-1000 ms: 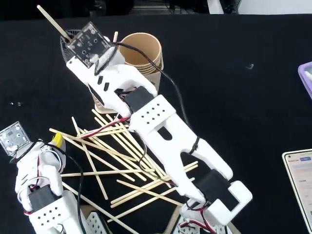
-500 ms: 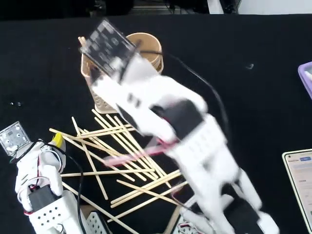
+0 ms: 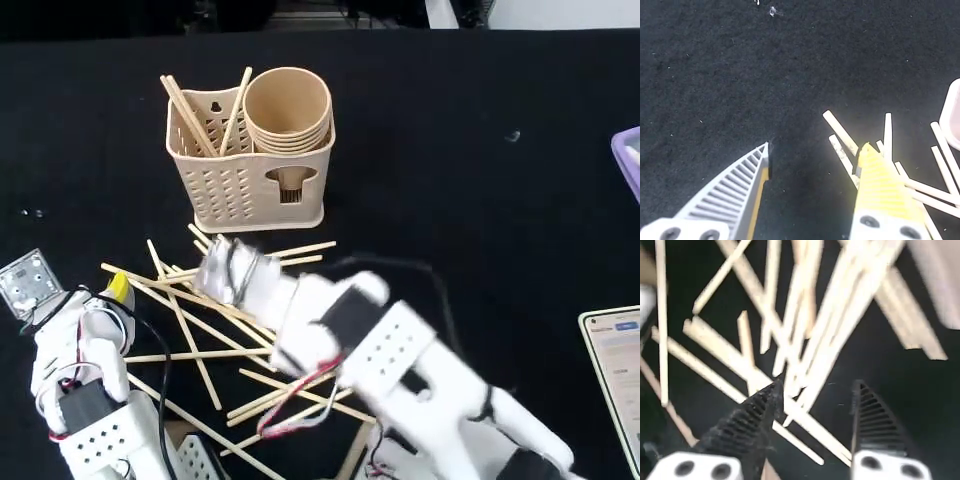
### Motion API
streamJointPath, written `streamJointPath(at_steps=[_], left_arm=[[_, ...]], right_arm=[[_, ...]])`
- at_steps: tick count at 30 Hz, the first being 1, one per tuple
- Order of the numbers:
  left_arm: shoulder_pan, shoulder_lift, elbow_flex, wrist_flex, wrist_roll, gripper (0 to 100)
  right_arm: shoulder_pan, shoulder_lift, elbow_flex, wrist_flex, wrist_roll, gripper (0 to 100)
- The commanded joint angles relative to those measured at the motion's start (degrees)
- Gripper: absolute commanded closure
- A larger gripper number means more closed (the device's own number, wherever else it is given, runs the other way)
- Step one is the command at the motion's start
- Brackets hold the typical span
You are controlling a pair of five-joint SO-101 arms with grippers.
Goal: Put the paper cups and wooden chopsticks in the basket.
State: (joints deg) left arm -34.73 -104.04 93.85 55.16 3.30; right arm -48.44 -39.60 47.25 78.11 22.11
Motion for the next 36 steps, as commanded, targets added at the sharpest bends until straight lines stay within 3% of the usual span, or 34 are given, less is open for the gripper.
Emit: streamJointPath(at_steps=[1, 16, 20, 24, 27, 30, 36], left_arm=[[0.1, -0.4, -0.5, -1.2, -0.1, 72], [0.0, -0.4, -0.5, -1.3, -0.1, 72], [0.0, -0.4, -0.5, -1.3, -0.1, 72], [-0.1, -0.4, -0.5, -1.3, -0.1, 72], [-0.1, -0.4, -0.5, -1.3, -0.1, 72], [0.0, -0.4, -0.5, -1.3, -0.1, 72], [0.1, -0.4, -0.5, -1.3, -0.1, 72]], right_arm=[[-5.8, -1.8, 10.6, -7.7, 2.6, 76.1], [-7.6, -1.8, 29.8, -27.0, 2.6, 76.1], [-5.9, -1.8, 28.9, -27.0, 2.7, 79.6], [0.9, -2.2, 25.5, -26.8, 2.8, 98.9], [6.3, -2.2, 20.6, -25.1, 3.1, 97.7], [9.5, -1.9, 14.6, -21.9, 8.2, 98.8], [10.5, -1.7, 8.7, -20.4, 10.1, 98.8]])
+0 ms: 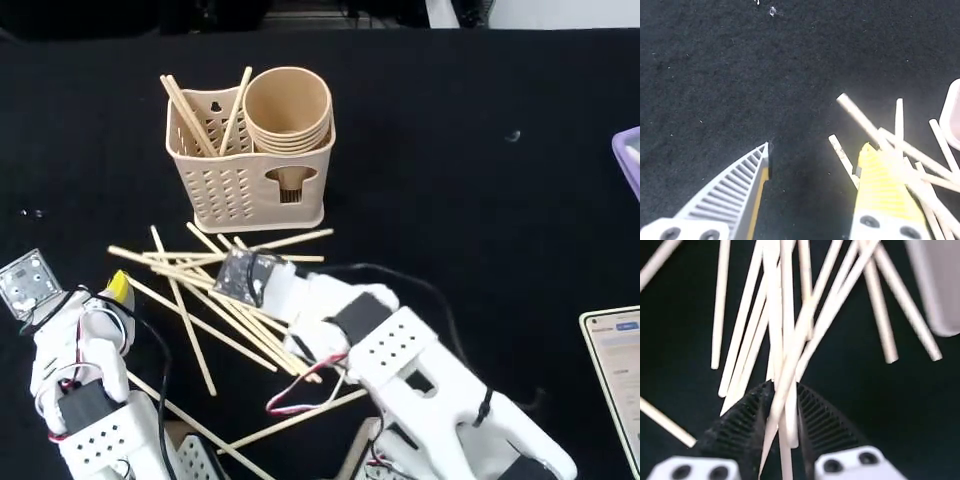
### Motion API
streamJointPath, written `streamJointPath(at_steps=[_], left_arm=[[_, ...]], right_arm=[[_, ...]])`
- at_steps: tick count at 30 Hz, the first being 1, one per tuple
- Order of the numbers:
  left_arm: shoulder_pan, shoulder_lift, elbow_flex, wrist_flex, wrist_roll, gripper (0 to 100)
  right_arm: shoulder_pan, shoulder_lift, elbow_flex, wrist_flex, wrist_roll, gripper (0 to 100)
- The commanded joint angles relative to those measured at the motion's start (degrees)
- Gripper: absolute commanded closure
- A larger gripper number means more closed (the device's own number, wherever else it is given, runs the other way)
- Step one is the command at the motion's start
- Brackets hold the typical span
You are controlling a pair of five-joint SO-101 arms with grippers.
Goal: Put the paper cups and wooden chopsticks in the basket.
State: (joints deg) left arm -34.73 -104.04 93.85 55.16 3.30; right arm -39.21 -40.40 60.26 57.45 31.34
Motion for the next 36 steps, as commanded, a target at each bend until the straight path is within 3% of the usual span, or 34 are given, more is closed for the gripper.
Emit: streamJointPath(at_steps=[1, 10, 15, 19, 26, 31, 36], left_arm=[[0.1, -0.4, -0.5, -1.3, -0.1, 72], [0.1, -0.4, -0.5, -1.3, -0.1, 72], [0.0, -0.4, -0.5, -1.3, -0.1, 72], [0.0, -0.4, -0.5, -1.3, -0.1, 72], [0.2, -0.4, -0.5, -1.3, -0.1, 72], [0.2, -0.4, -0.6, -1.3, -0.1, 72], [0.2, -0.4, -0.6, -1.3, -0.1, 72]], right_arm=[[1.2, -0.9, -4.7, 0.1, 1.0, 98.8], [1.4, 1.2, -8.6, -4.7, 0.9, 98.8], [1.0, 14.6, -7.4, -10.5, 0.8, 98.8], [-0.4, 24.7, -10.4, -7.3, 0.7, 98.2], [3.1, 31.8, -13.3, -2.1, 1.1, 84.5], [3.4, 31.8, -14.6, -2.2, 3.8, 98.2], [3.3, 31.8, -18.5, 0.9, 4.2, 98.8]])
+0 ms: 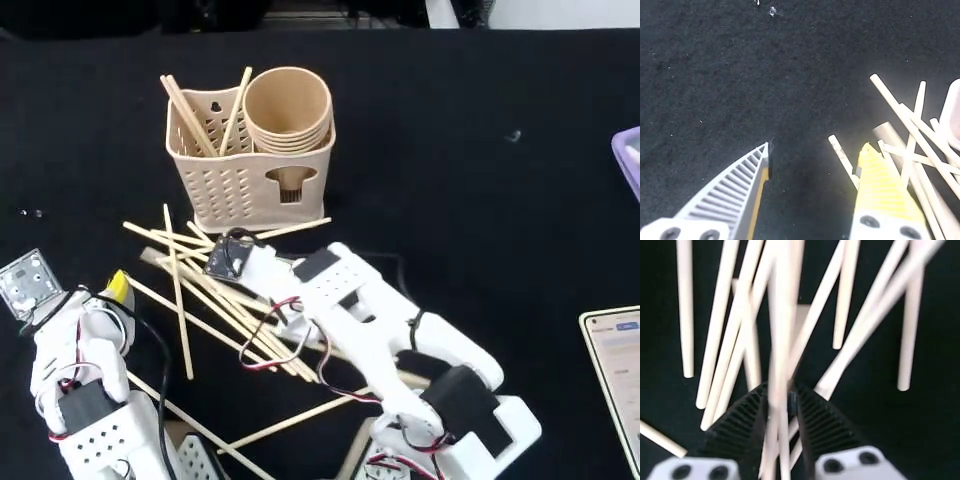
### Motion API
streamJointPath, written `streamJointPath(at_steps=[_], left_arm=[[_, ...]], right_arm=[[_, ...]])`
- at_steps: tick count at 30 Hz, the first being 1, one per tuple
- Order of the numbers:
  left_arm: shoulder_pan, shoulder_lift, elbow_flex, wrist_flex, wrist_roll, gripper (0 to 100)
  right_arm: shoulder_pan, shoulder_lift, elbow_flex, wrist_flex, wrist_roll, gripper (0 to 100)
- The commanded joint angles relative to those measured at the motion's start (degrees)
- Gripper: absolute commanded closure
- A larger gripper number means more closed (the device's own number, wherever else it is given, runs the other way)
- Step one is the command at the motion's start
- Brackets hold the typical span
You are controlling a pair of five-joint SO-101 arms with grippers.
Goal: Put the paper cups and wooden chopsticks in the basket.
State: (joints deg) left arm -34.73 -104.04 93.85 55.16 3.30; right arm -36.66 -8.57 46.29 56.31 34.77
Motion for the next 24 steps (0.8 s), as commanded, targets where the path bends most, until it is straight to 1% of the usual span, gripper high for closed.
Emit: streamJointPath(at_steps=[1, 6, 11, 16, 21, 24], left_arm=[[0.2, -0.4, -0.6, -1.3, -0.1, 72], [0.2, -0.4, -0.6, -1.3, -0.1, 72], [0.2, -0.4, -0.7, -1.3, -0.1, 72], [0.2, -0.4, -0.7, -1.3, -0.1, 72], [0.2, -0.4, -0.7, -1.3, -0.1, 72], [0.2, -0.4, -0.7, -1.3, -0.1, 72]], right_arm=[[0.8, -0.3, -5.8, 3.7, 0.8, 98.8], [0.8, -5.3, -10.2, 11.3, 0.9, 98.8], [0.8, -12.6, -13.6, 14.9, 0.9, 98.8], [0.8, -17.7, -17.2, 15.0, 0.6, 98.8], [0.8, -18.6, -20.4, 14.8, 0.4, 98.8], [-0.8, -18.5, -24.0, 13.6, -2.3, 98.8]])
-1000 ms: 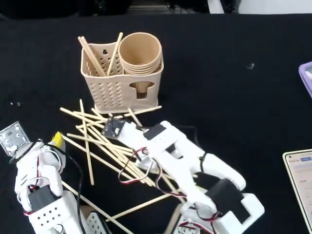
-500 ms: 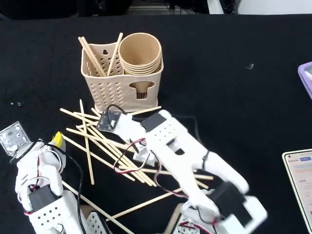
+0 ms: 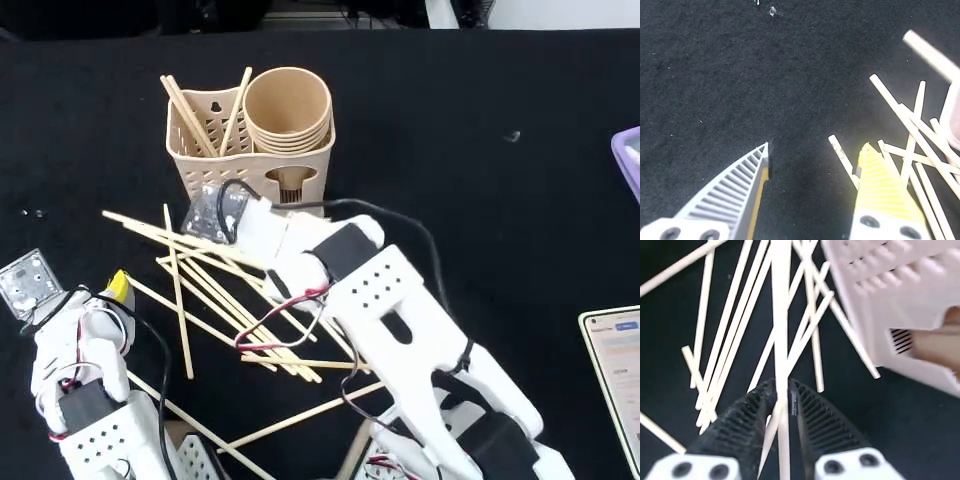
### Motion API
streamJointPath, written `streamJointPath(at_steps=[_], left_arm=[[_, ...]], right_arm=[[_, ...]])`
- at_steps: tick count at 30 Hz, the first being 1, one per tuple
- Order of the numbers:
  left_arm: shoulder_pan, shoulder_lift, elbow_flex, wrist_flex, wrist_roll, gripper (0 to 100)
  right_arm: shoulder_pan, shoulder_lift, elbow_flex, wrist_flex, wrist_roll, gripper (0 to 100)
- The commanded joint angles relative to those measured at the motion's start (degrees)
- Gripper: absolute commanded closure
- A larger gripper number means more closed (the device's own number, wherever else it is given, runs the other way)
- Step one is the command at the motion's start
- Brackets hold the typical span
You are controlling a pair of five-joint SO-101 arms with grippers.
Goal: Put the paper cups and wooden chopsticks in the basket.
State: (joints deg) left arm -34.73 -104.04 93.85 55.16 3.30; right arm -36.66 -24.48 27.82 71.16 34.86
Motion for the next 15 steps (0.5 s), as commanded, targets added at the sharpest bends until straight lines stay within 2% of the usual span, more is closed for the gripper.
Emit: streamJointPath(at_steps=[1, 5, 10, 15], left_arm=[[0.2, -0.4, -0.7, -1.3, -0.1, 72], [0.2, -0.4, -0.7, -1.3, -0.1, 72], [0.1, -0.4, -0.6, -1.3, -0.1, 72], [0.1, -0.4, -0.6, -1.3, -0.1, 72]], right_arm=[[-1.6, -2.5, -7.0, -1.9, -3.5, 98.8], [-5.7, -2.5, -11.4, -9.4, -7.7, 98.8], [-6.4, -2.4, -11.7, -22.9, -11.3, 98.8], [-6.1, -2.5, -10.3, -21.6, -11.3, 98.8]])
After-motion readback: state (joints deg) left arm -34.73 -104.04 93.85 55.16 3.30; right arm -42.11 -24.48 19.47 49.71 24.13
